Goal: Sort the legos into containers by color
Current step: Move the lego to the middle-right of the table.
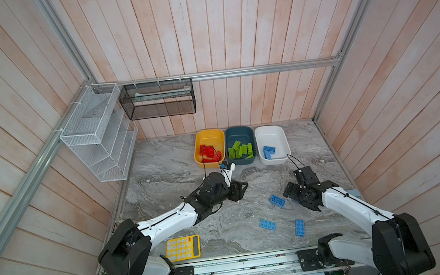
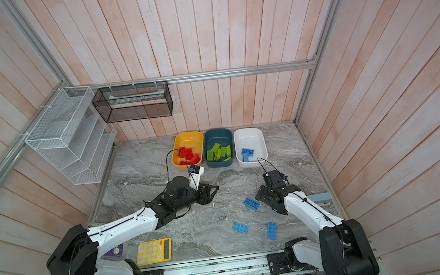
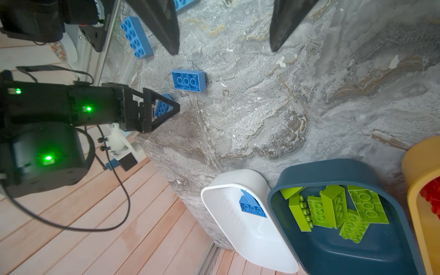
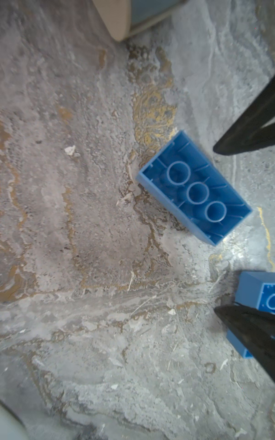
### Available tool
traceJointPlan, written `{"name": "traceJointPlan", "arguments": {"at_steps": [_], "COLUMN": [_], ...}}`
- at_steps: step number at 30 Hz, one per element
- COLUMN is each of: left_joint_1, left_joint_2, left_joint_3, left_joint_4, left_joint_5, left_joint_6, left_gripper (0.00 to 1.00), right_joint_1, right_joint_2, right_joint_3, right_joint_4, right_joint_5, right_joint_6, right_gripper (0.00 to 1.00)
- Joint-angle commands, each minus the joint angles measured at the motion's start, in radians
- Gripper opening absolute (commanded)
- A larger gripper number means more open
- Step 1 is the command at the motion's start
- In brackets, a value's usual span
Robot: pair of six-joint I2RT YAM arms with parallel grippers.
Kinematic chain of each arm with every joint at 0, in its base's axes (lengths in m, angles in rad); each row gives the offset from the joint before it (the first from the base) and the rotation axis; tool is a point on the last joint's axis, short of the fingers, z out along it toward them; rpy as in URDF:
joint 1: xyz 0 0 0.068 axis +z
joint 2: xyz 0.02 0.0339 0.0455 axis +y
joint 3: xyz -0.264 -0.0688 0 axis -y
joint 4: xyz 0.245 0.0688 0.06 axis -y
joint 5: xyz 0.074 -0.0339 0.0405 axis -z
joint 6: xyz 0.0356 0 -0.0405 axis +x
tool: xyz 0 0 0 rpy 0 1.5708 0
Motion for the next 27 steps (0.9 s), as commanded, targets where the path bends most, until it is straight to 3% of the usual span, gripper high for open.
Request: {"name": "traceJointPlan", "arguments": {"at_steps": [1,6,15,19,25,27], "left_joint_1": [-0.007,-0.007,-0.007,-0.008,-0.007,-0.007], "left_joint_2": [-0.016,-0.011,-0.014,-0.017,-0.008,-0.008], "left_joint_3": [-0.018,-0.023,-0.027,-0.033,-0.034,-0.034], "left_joint_4": [0.035,0.032,0.002,-0.001,0.004,0.002], "left_joint_5": [-0.01,-0.013,-0.024,-0.029,-0.027,-0.024], "left_joint_6": [-0.011,-0.007,0.007,0.008,0.008,0.01], "left_gripper": [0.62,0.62,0.62,0.62,0.62,0.62], "right_joint_1": [-0.006,-0.017,-0.017,-0.018,-0.016,-0.017], "right_joint_2": [0.017,0.032,0.126,0.138,0.15,0.163], "right_joint_3": [-0.006,-0.009,-0.003,0.005,0.019,0.031], "right_joint_4": [0.044,0.082,0.111,0.113,0.101,0.087], "right_joint_5": [-0.021,-0.034,-0.063,-0.057,-0.033,-0.024], "right_joint_6": [0.002,-0.031,-0.096,-0.115,-0.135,-0.141], "right_gripper": [0.93,0.78,0.65,0.51,0.49,0.6]}}
